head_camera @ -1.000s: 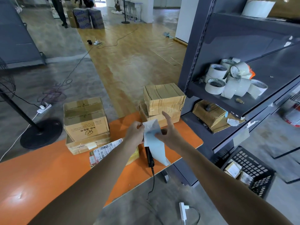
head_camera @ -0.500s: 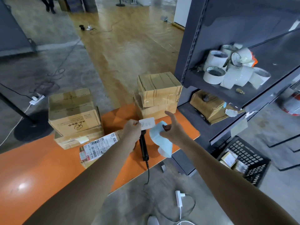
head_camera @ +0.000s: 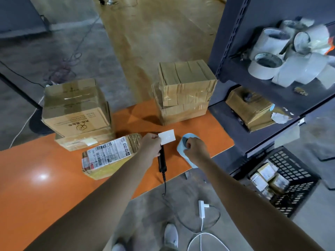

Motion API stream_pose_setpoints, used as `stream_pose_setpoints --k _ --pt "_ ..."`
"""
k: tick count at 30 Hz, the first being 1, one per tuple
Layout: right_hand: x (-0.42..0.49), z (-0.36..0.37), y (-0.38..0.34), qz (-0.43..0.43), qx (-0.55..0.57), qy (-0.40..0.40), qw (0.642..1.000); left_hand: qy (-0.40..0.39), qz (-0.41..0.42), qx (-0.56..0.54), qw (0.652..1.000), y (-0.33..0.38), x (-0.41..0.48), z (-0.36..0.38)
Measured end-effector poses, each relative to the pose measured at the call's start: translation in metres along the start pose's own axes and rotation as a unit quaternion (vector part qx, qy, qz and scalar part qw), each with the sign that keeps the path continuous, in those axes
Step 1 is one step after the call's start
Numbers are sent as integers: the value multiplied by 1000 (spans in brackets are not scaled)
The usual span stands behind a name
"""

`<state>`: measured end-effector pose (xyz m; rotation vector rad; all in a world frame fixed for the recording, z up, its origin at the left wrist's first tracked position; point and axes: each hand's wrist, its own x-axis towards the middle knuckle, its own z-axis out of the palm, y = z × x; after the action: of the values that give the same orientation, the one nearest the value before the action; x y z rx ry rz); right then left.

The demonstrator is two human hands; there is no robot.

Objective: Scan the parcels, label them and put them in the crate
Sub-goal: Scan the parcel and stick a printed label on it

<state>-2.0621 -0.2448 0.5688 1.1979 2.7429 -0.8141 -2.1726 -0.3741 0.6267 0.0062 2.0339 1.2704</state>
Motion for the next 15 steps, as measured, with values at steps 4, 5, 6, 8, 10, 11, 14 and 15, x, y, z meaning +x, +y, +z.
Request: stream_pose_setpoints --k 4,5,6,8,10,11,14,15 --pt "4 12 -1 -23 -22 15 999 -1 -11 4 1000 -4 3 -4" --pt "4 13 -1 -26 -25 13 999 -2 -12 6 1000 -5 3 -6" --pt "4 13 0 -29 -22 9 999 -4 -12 10 1000 -5 2 -8" --pt "4 9 0 -37 -11 -11 999 -7 -11 16 1000 -4 -1 -11" --pt "2 3 -1 -42 28 -16 999 -11 -13 18 1000 -1 -4 -15" --pt "-1 1 -3 -40 65 -9 997 -12 -12 15 1000 0 -6 -16" --pt "-6 -8 -19 -27 188 14 982 -14 10 13 1000 6 -13 -27" --pt "-8 -11 -28 -17 223 10 975 -13 15 11 1000 7 -16 -33"
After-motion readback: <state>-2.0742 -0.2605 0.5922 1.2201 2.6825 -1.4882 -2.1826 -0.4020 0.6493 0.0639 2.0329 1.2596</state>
